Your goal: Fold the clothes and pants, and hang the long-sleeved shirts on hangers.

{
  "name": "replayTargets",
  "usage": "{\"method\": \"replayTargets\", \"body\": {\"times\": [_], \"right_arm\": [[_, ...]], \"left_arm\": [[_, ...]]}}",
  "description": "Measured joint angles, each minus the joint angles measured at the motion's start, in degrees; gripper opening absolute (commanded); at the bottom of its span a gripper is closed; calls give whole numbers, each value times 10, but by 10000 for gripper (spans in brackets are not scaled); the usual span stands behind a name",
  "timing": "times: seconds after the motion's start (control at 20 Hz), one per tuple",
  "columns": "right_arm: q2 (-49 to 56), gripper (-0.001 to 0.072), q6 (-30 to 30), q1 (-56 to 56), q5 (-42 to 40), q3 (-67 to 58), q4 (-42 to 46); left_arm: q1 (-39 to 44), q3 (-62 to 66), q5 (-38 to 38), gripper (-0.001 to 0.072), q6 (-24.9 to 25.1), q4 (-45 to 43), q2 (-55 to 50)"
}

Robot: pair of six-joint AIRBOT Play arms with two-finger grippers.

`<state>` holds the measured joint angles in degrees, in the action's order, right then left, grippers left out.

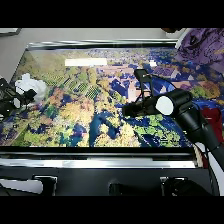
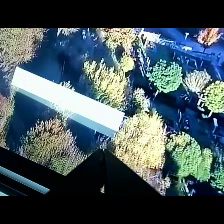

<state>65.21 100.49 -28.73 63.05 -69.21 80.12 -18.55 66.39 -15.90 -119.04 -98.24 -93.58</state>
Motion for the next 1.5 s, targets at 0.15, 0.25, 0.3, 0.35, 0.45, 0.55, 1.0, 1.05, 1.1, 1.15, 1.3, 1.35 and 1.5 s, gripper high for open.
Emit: {"method": "replayTargets", "body": {"times": [0.15, 0.25, 0.3, 0.35, 0.45, 0.55, 1.0, 1.05, 1.1, 1.15, 1.3, 1.35, 1.5], "right_arm": [[0, 227, 0, 0, 0, 0, 0], [-1, 230, 0, 0, 2, 0, 0], [-3, 230, 0, 0, 4, 0, 0], [-5, 230, 0, 0, 6, 0, 1], [-14, 231, 0, 0, 10, 0, 7], [-28, 231, 7, 0, 17, 0, 24], [-126, 231, 31, 0, 149, -1, 194], [-136, 231, 36, 0, 166, -1, 209], [-144, 231, 41, 0, 179, -1, 219], [-150, 231, 47, 0, 191, -1, 228], [-161, 231, 71, 0, 215, -1, 243], [-163, 232, 76, 0, 219, -1, 246], [-165, 299, 91, 0, 226, -1, 252]], "left_arm": [[6, 14, -24, 17, -1, 18, 29], [19, 20, -54, 17, -1, 26, 70], [29, 22, -68, 17, 0, 28, 97], [43, 23, -84, 17, 2, 31, 127], [82, 25, -123, 18, 6, 43, 200], [135, 26, -159, 18, 12, 65, 273], [453, 21, -252, 19, 19, 189, 363], [485, 18, -256, 19, 19, 195, 344], [514, 15, -256, 21, 18, 200, 320], [536, 13, -256, 29, 13, 203, 295], [574, 10, -260, 429, -8, 223, 213], [576, 10, -261, 616, -13, 233, 195], [552, 12, -289, 716, -15, 254, 183]]}}
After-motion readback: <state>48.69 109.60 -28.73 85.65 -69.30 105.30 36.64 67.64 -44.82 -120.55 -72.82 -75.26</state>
